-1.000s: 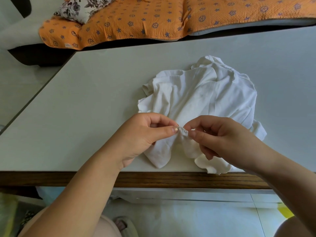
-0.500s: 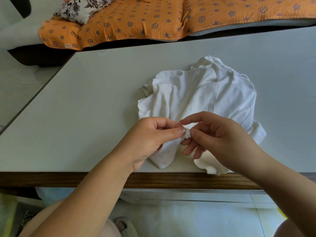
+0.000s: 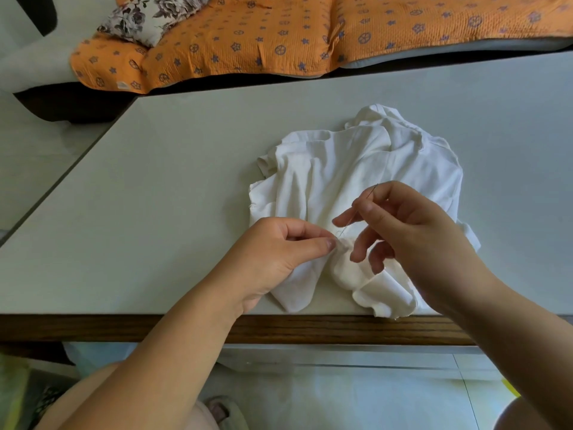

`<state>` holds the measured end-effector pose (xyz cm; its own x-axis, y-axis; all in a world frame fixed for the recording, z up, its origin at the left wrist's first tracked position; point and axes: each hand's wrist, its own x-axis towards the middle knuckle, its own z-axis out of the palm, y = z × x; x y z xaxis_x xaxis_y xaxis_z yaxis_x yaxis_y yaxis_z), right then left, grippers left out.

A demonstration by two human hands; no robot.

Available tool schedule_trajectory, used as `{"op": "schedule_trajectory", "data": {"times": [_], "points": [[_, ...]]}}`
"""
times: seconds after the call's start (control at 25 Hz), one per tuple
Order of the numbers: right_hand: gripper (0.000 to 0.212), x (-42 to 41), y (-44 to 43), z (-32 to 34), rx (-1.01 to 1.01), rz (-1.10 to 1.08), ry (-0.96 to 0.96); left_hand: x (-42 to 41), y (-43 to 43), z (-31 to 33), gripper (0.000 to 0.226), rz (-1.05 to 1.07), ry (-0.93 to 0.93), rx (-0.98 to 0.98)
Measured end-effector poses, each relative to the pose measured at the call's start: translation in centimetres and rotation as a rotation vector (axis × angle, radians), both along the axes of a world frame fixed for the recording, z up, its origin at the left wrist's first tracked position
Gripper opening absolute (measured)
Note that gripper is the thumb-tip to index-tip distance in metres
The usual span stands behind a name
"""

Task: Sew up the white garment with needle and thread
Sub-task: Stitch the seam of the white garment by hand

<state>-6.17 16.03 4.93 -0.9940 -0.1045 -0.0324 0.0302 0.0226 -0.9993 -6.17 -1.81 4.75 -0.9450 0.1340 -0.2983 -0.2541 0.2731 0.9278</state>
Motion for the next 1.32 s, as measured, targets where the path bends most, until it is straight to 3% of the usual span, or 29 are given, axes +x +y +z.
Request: {"op": "schedule_trajectory", "data": {"times": [0.16,0.28,0.64,0.8,0.92,1.04,1.32], "points": [[0.008,-0.6,0.7,0.3,-0.39,0.071,-0.229,-0.1,-0.2,0.3,0.005,-0.002,0.013,0.006],[0.011,-1.1,1.3,0.2,-0.45,0.007,-0.252,-0.1,-0.3,0.4,0.005,0.023,0.035,0.009],[0.009,-1.8,2.0,-0.1,-0.373,-0.173,-0.212,-0.1,-0.5,0.5,0.005,0.01,0.056,-0.018],[0.006,-0.7,1.6,0.8,-0.223,0.027,-0.25,-0.2,-0.6,0.4,0.005,-0.003,0.068,-0.005],[0.021,0.4,0.7,0.9,-0.088,0.228,-0.271,-0.2,-0.7,0.5,0.007,-0.042,0.071,-0.011],[0.014,0.2,0.5,0.4,0.056,0.138,-0.191,-0.3,-1.2,0.5,0.005,-0.07,0.049,-0.031],[0.007,0.3,0.2,0.2,0.138,0.021,-0.093,-0.3,-1.6,0.4,0.005,-0.066,0.126,-0.064]]}}
